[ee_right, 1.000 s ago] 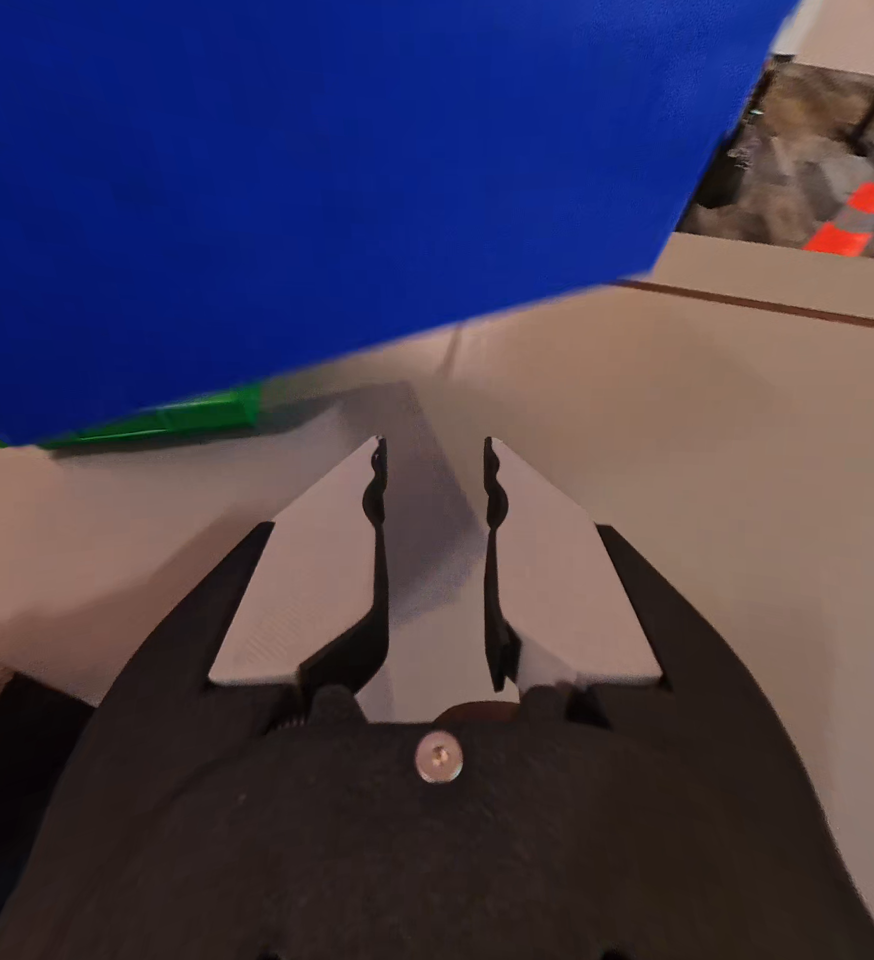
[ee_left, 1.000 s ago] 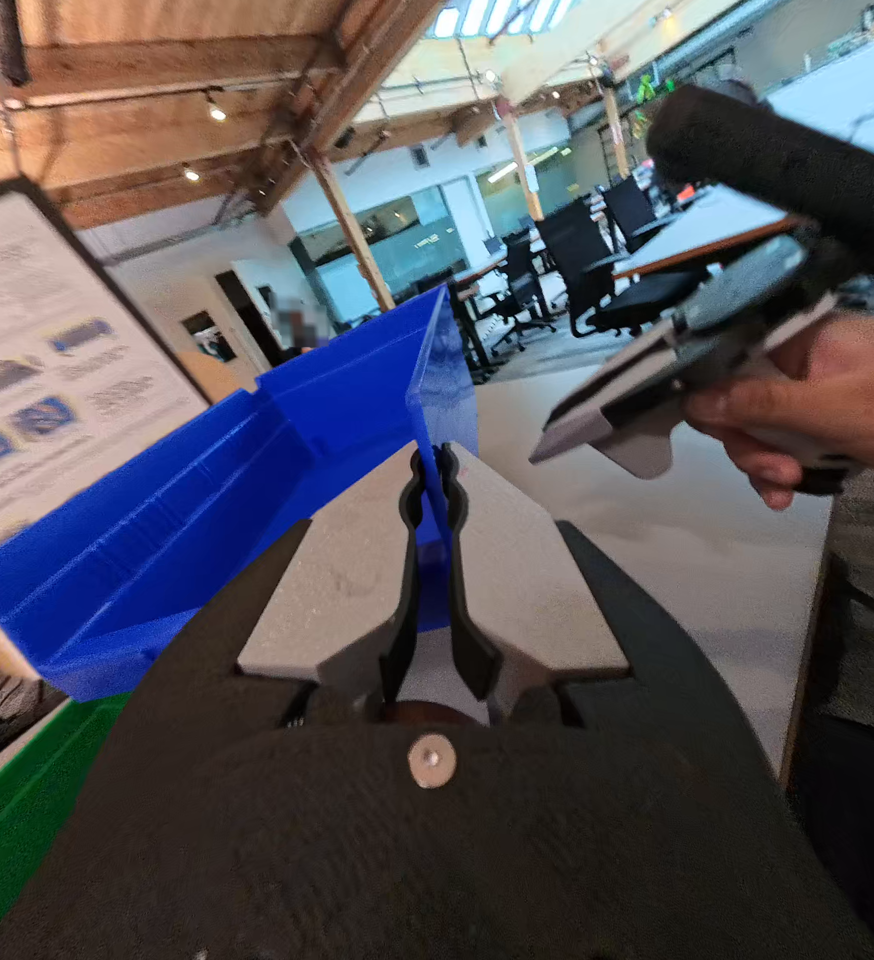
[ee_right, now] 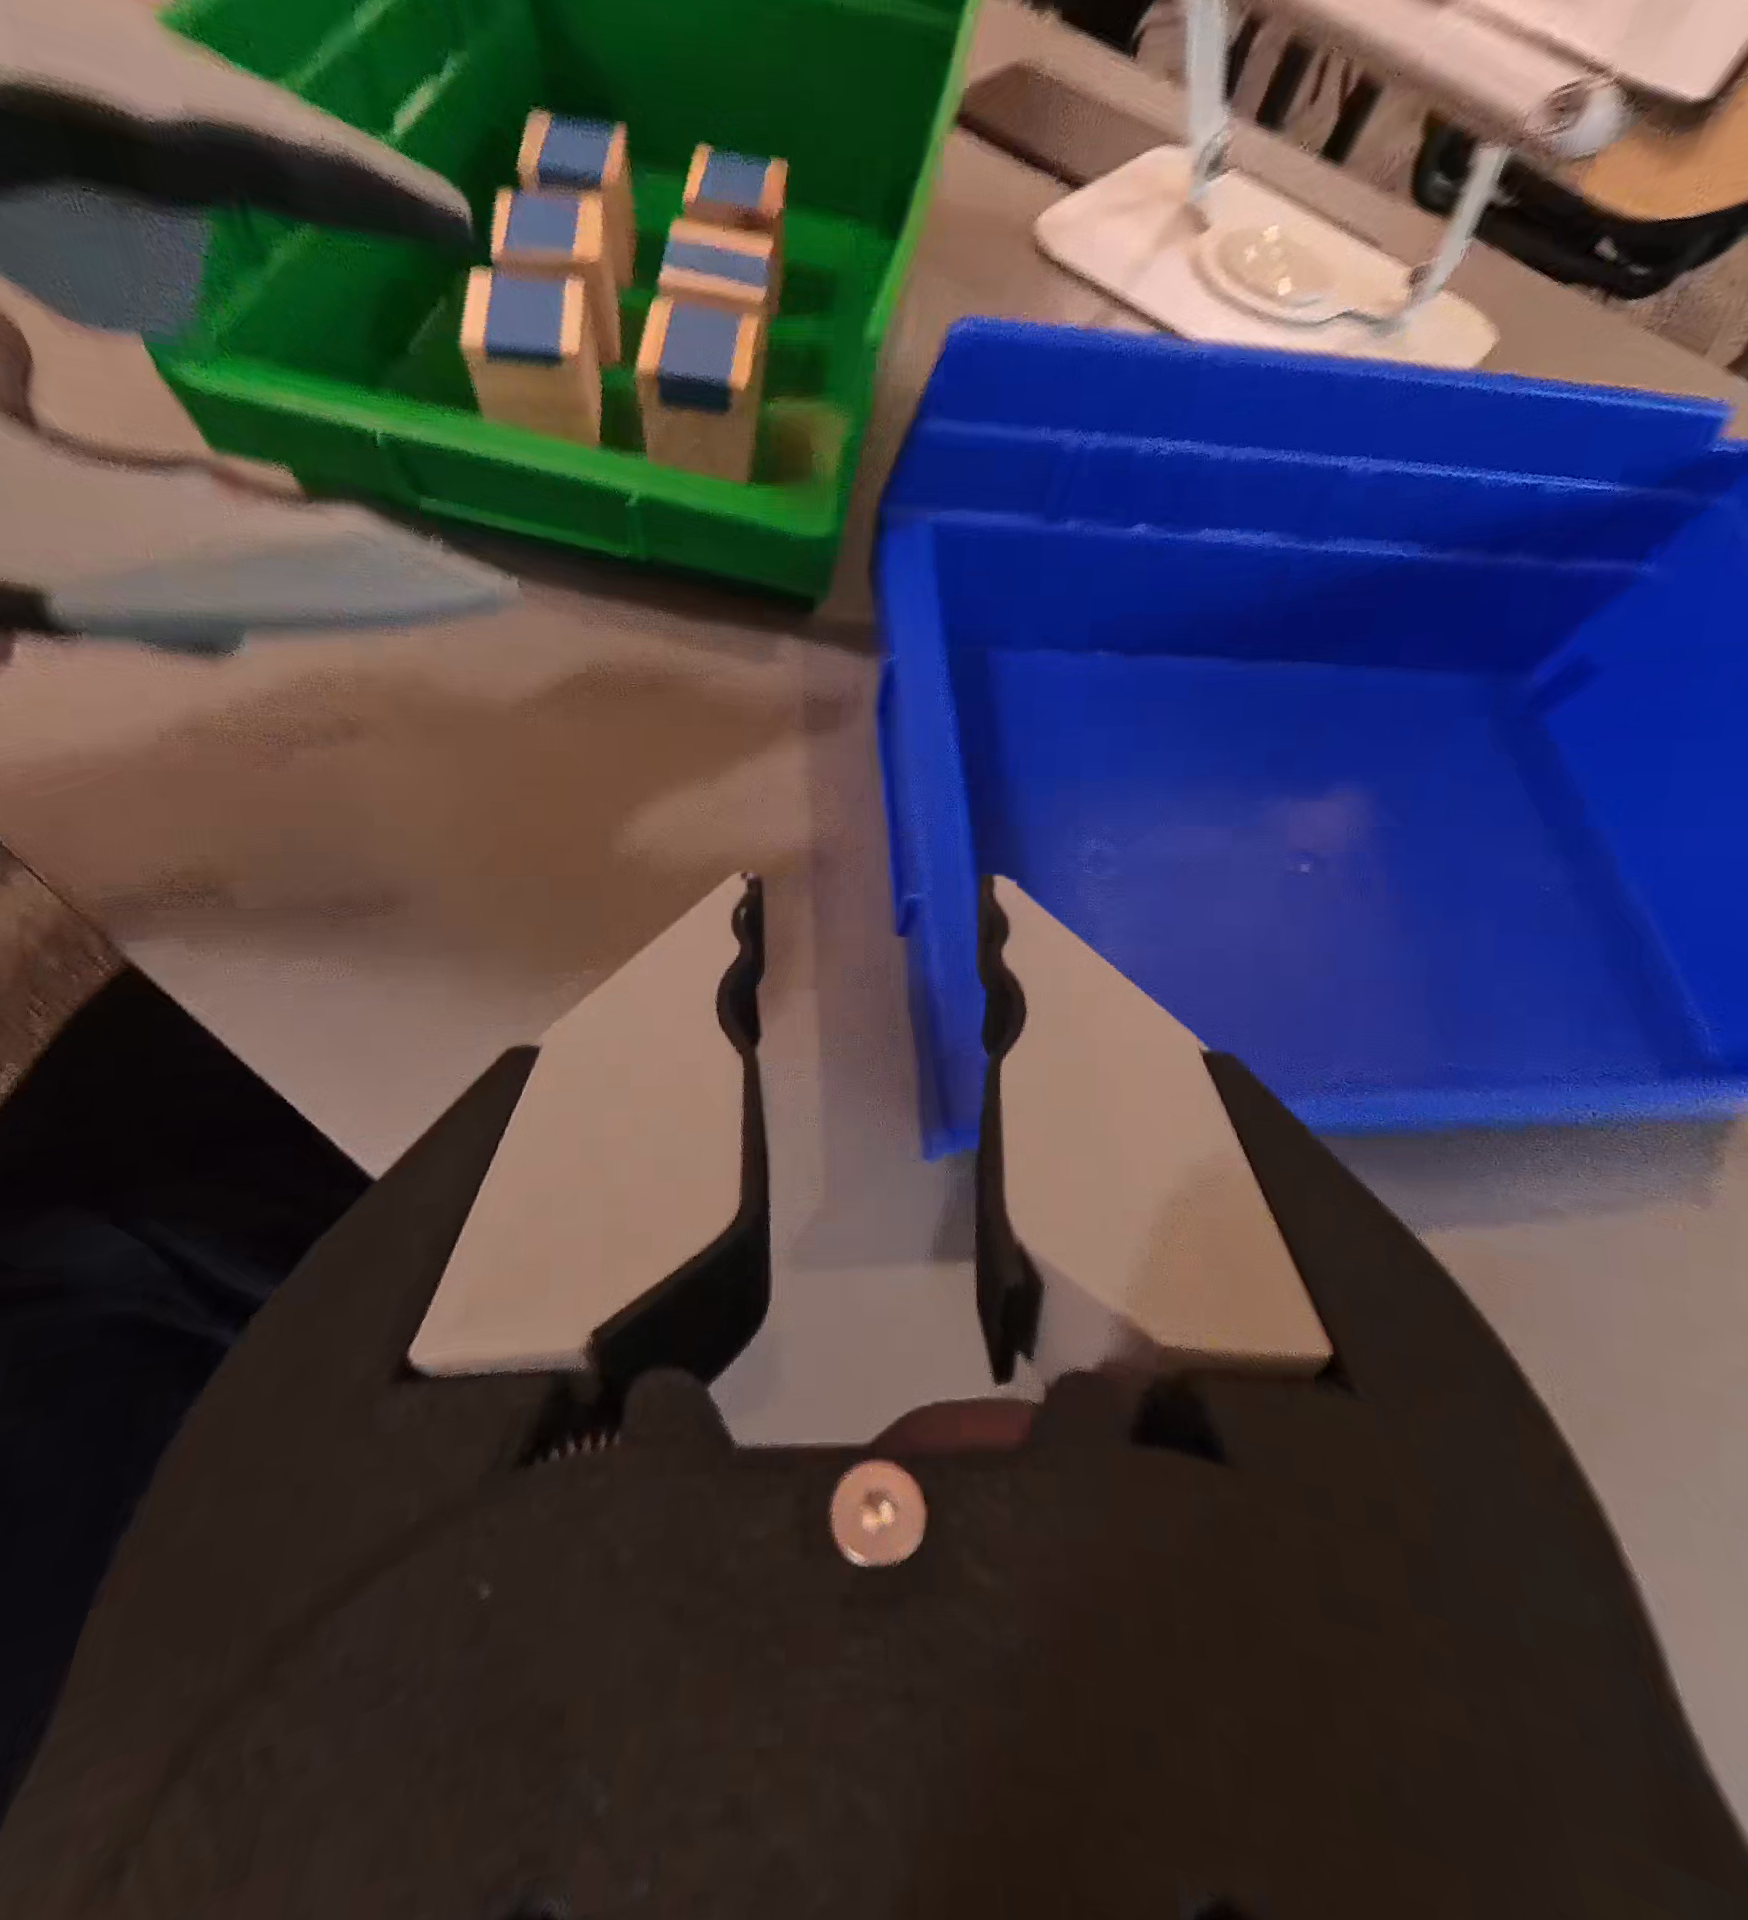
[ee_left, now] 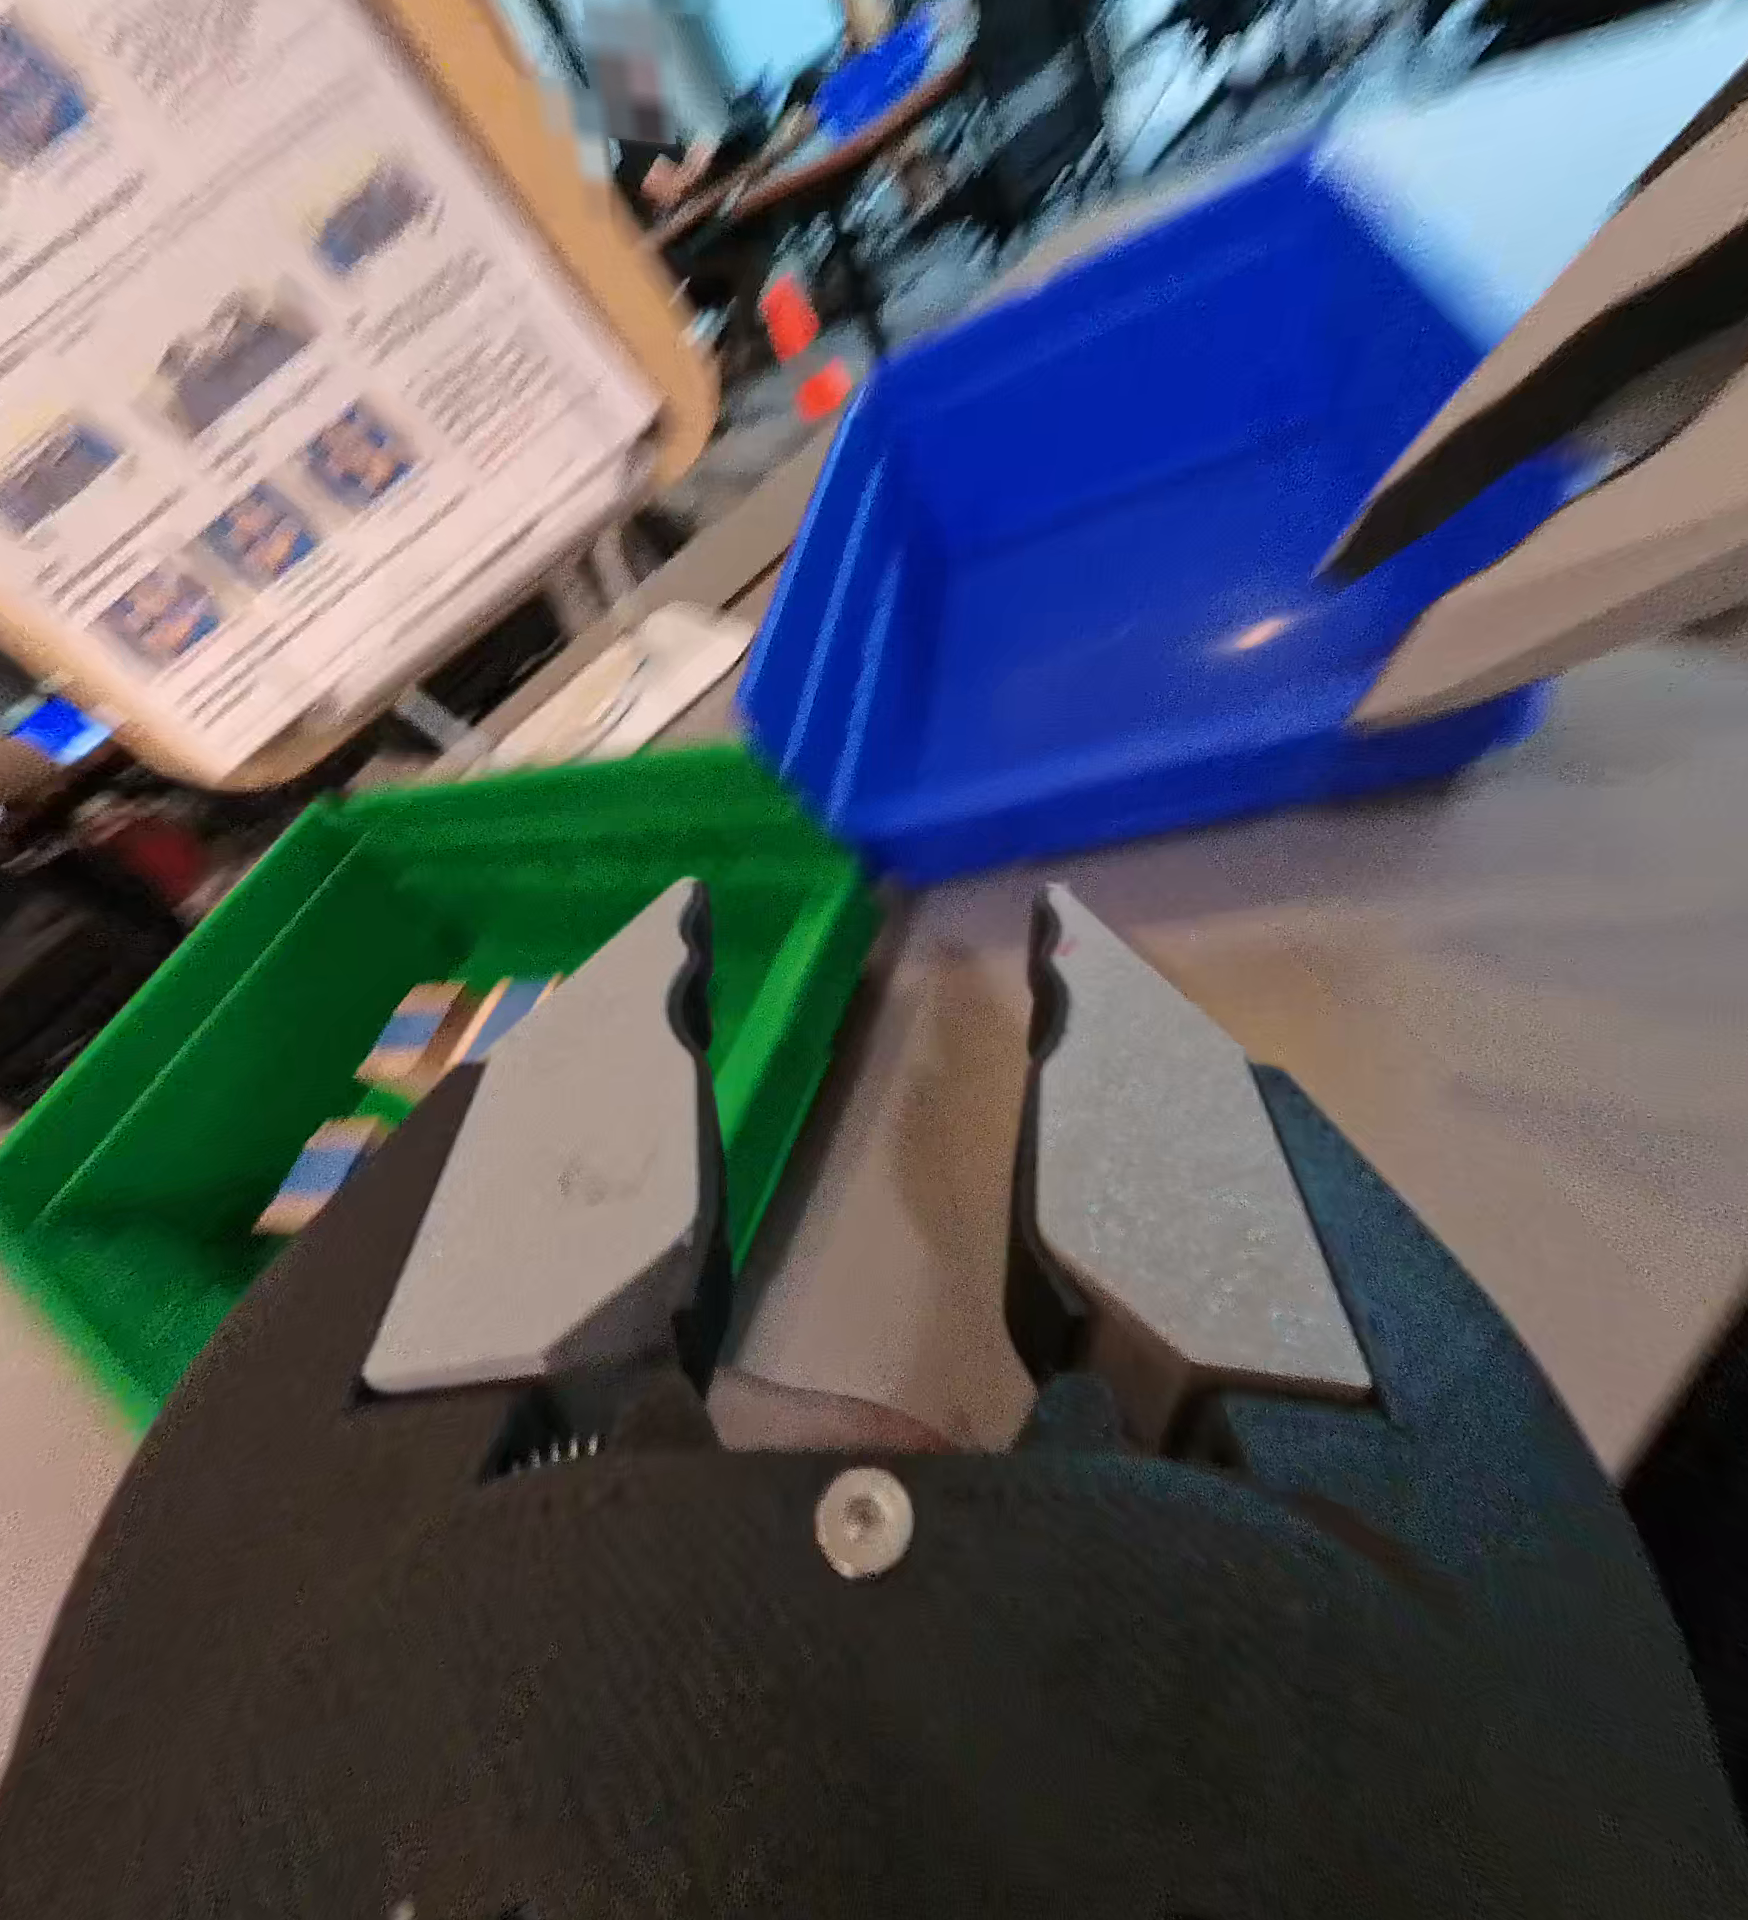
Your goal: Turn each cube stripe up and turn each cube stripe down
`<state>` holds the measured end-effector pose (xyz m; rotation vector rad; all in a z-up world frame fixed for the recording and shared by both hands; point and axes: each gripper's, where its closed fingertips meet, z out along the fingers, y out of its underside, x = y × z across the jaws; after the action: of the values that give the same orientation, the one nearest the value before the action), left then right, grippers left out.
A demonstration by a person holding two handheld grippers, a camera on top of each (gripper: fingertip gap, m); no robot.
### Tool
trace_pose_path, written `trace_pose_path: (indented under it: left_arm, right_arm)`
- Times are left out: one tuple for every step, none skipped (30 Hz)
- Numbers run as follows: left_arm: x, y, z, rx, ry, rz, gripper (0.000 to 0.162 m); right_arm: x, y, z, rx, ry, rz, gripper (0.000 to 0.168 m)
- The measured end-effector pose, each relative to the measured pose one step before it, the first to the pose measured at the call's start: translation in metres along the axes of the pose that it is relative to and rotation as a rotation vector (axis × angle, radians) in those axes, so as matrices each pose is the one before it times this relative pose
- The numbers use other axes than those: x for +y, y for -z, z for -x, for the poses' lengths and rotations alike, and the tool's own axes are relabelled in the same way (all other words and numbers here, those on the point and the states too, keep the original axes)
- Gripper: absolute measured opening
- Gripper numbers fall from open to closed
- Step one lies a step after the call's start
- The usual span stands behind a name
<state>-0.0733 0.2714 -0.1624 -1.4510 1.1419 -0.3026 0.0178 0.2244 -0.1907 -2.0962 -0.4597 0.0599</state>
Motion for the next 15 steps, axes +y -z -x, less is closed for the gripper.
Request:
trace_pose_path:
  left_arm:
    - [0.02643, 0.00199, 0.01557, -0.0562, -0.0269, 0.0689, 0.058]
    - [0.02627, -0.00014, 0.0124, -0.0411, -0.0147, 0.0694, 0.057]
    - [0.02373, -0.00154, 0.01173, -0.0388, -0.0065, 0.0577, 0.057]
    - [0.02076, -0.00234, 0.01092, -0.0344, -0.0046, 0.047, 0.055]
    - [0.01797, -0.00229, 0.00941, -0.0218, -0.002, 0.0397, 0.05]
    - [0.01331, -0.00083, 0.00653, -0.0017, -0.0034, 0.0251, 0.033]
    - [0.00974, 0.00095, 0.00843, -0.0146, 0.0078, 0.0149, 0.035]
    - [0.00785, 0.00186, 0.01075, -0.0261, 0.0067, 0.0132, 0.037]
    - [0.00671, 0.00214, 0.01056, -0.0212, 0.0028, 0.0074, 0.032]
    - [0.00573, 0.00237, 0.01074, -0.0185, 0.0073, -0.0013, 0.031]
    - [0.00602, 0.00235, 0.01252, -0.0225, 0.0145, -0.0012, 0.033]
    - [0.0075, 0.00201, 0.01611, -0.036, 0.0213, 0.0083, 0.043]
    - [0.00778, 0.00139, 0.01729, -0.0308, 0.0213, 0.0108, 0.033]
    - [0.00783, 0.00104, 0.02349, -0.0598, 0.0352, 0.007, 0.034]
    - [0.00845, 0.00025, 0.02846, -0.0842, 0.0469, 0.0046, 0.034]
  right_arm:
    - [0.00364, -0.00997, 0.00509, 0.0162, 0.0327, 0.0243, 0.037]
    - [0.00406, -0.00977, -0.0007, 0.0384, 0.0295, 0.0264, 0.037]
    - [0.00547, -0.00886, -0.00344, 0.0416, 0.0259, 0.0323, 0.034]
    - [0.00562, -0.007, -0.00149, 0.0165, 0.0193, 0.0306, 0.019]
    - [0.00555, -0.00462, -0.0014, 0.0028, 0.0037, 0.0272, 0.011]
    - [0.00471, -0.00186, -0.00305, 0.0007, -0.0091, 0.0147, 0.005]
    - [0.00446, 0.00088, -0.00572, 0.005, -0.0174, 0.0045, 0.0]
    - [0.00396, 0.00289, -0.00417, -0.0179, -0.0234, -0.0061, 0.0]
    - [0.00514, 0.00417, -0.00697, -0.0111, -0.0306, -0.0054, 0.0]
    - [0.00729, 0.00487, -0.00995, -0.0014, -0.0304, 0.0038, 0.0]
    - [0.0088, 0.00506, -0.01388, 0.0151, -0.0281, 0.0103, 0.0]
    - [0.01029, 0.00502, -0.01906, 0.0377, -0.0289, 0.0168, 0.0]
    - [0.01142, 0.00447, -0.02384, 0.0524, -0.0305, 0.02, 0.0]
    - [0.0117, 0.00313, -0.02878, 0.0655, -0.0323, 0.0194, 0.0]
    - [0.01164, 0.00125, -0.03388, 0.0776, -0.0399, 0.0189, 0.0]
